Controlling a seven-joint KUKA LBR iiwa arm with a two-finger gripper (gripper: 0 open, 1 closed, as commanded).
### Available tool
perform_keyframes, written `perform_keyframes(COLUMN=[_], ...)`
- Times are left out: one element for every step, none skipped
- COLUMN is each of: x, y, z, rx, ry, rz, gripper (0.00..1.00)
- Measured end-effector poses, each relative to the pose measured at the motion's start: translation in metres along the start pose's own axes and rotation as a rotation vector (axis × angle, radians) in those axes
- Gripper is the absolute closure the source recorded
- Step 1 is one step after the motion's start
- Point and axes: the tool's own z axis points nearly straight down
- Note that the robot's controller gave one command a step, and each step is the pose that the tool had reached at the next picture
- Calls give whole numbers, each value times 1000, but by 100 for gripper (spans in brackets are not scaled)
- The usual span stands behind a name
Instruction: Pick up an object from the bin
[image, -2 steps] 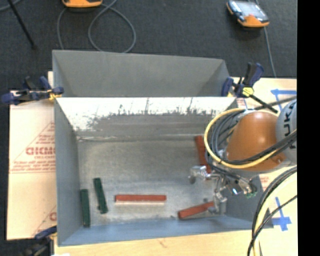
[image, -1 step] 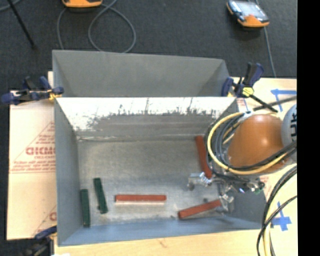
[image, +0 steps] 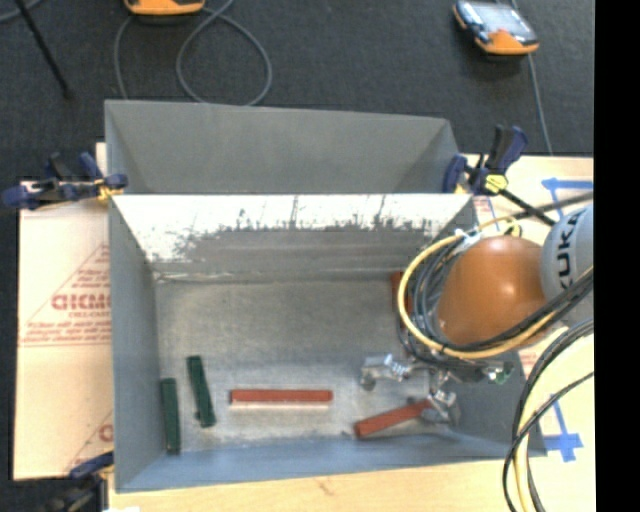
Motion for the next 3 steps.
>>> perform_keyframes(x=[0,-1,-2], y=[-1,-3,-6], z=[-1,-3,-132], rx=[2,8,10], ry=[-1,-6,-7], rz=[0,0,4], gripper=[0,100,100])
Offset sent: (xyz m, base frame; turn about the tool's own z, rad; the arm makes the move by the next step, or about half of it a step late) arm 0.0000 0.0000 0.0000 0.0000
